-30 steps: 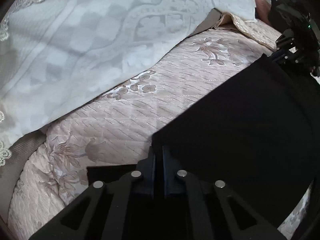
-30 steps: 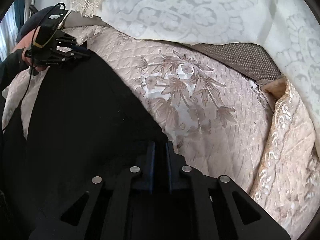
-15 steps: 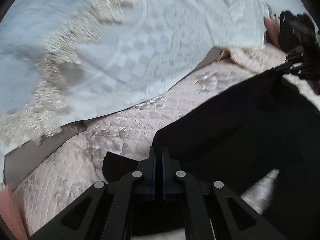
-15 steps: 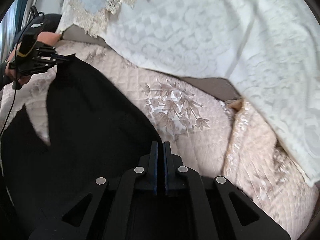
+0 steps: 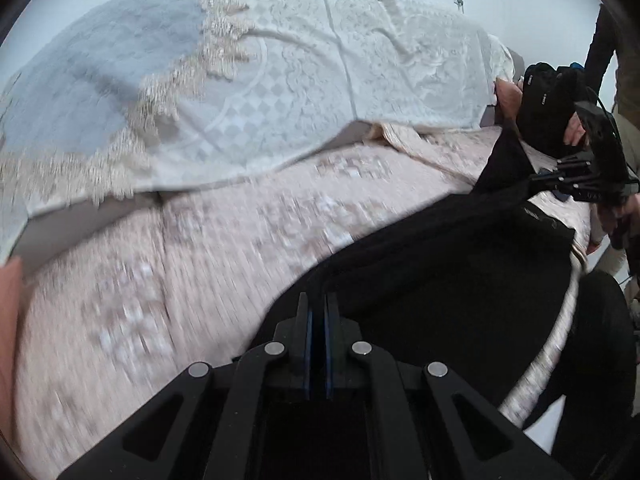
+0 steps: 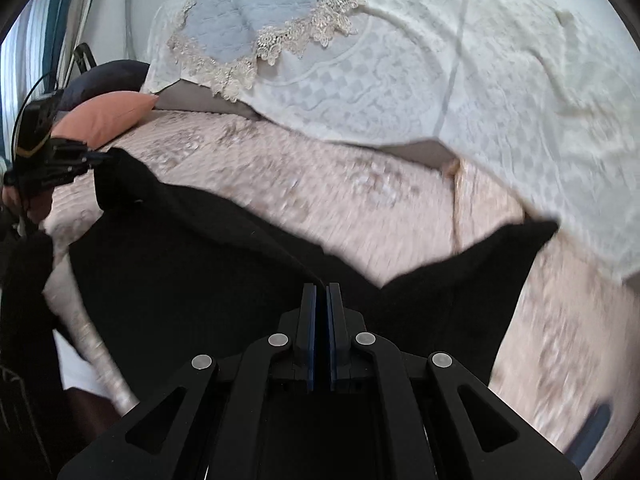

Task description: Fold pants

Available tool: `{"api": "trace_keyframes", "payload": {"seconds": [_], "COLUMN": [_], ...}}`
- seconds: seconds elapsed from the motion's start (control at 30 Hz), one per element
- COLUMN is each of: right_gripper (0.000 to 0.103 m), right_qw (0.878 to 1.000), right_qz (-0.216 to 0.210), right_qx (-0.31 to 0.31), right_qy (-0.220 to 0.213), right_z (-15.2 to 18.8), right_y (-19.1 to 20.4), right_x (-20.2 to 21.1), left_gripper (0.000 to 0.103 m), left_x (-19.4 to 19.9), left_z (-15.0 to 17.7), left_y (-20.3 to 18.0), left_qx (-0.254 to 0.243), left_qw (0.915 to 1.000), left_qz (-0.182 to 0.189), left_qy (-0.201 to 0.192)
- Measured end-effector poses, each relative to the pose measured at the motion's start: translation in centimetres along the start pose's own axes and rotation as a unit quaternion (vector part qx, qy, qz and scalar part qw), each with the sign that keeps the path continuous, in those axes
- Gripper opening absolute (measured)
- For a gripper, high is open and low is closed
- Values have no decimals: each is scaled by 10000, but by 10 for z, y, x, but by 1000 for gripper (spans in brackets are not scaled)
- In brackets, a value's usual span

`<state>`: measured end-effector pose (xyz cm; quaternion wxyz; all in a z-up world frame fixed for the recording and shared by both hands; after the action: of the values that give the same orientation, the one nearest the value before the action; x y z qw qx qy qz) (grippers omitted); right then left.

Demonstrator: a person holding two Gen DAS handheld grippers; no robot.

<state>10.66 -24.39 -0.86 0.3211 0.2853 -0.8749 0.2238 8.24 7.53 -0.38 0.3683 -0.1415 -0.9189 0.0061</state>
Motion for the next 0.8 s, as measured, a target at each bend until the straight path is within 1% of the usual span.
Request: {"api": "trace_keyframes", "payload": {"seconds": [0.1, 0.2, 0.27, 0.37, 0.4, 0.47, 0.5, 0.53, 0.57, 0.6, 0.63, 0.67, 0.7, 0.73, 0.8], "right_gripper": [3, 4, 4, 4, 5, 7, 11, 18, 21, 25, 31, 35, 41, 42, 42], "right_qw": [9989, 9959, 9926, 9895, 9881, 9859, 9851, 9844, 9841, 9842, 9842, 9841, 9835, 9821, 9778], "right_qz": [-120, -222, -306, -260, -263, -271, -283, -286, -257, -224, -182, -128, -31, -6, -29], "right_qx": [-393, -668, -900, -1034, -1121, -1285, -1320, -1321, -1306, -1286, -1289, -1311, -1418, -1576, -1910], "right_qy": [238, 560, 759, 971, 1023, 1036, 1063, 1130, 1176, 1196, 1201, 1192, 1120, 1033, 858], "right_z": [38, 69, 83, 93, 95, 94, 96, 96, 98, 100, 103, 105, 107, 109, 111], "right_y": [25, 46, 51, 55, 55, 52, 53, 53, 54, 55, 56, 58, 55, 52, 47], "right_x": [6, 2, -4, -11, -12, -9, -7, -5, -2, 2, 6, 9, 15, 20, 28], "left_gripper": [6, 6, 6, 8, 12, 12, 15, 18, 19, 23, 23, 23, 28, 40, 52], "left_x": [1, -3, -4, -4, -3, 4, 9, 16, 21, 27, 34, 38, 42, 45, 48], "left_z": [41, 71, 85, 98, 100, 105, 107, 110, 115, 118, 122, 125, 128, 132, 137], "left_y": [-9, -11, -12, -13, -12, -8, -4, 1, 5, 10, 17, 22, 27, 31, 37], "left_qx": [185, 433, 583, 864, 971, 1259, 1448, 1684, 1859, 2053, 2297, 2491, 2717, 2960, 3378], "left_qw": [9993, 9970, 9954, 9923, 9911, 9879, 9854, 9817, 9788, 9752, 9703, 9660, 9602, 9532, 9398], "left_qz": [7, 13, -31, -64, -89, -33, 16, 52, 82, 68, -12, -51, -70, -71, 2], "left_qy": [323, 639, 756, 884, 902, 909, 895, 885, 860, 818, 752, 697, 650, 610, 514]}}
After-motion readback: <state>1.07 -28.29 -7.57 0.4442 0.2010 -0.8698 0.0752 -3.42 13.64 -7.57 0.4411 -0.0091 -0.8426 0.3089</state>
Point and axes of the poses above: each gripper's, at about its wrist camera, not at the fingertips, and x roughly against the way its jaws point, y to its left, z to its underside, the point moved 4 cm from there along -x, roughly the way its jaws point, and after that the axes turned 11 degrees about x, right-handed, at the moved point
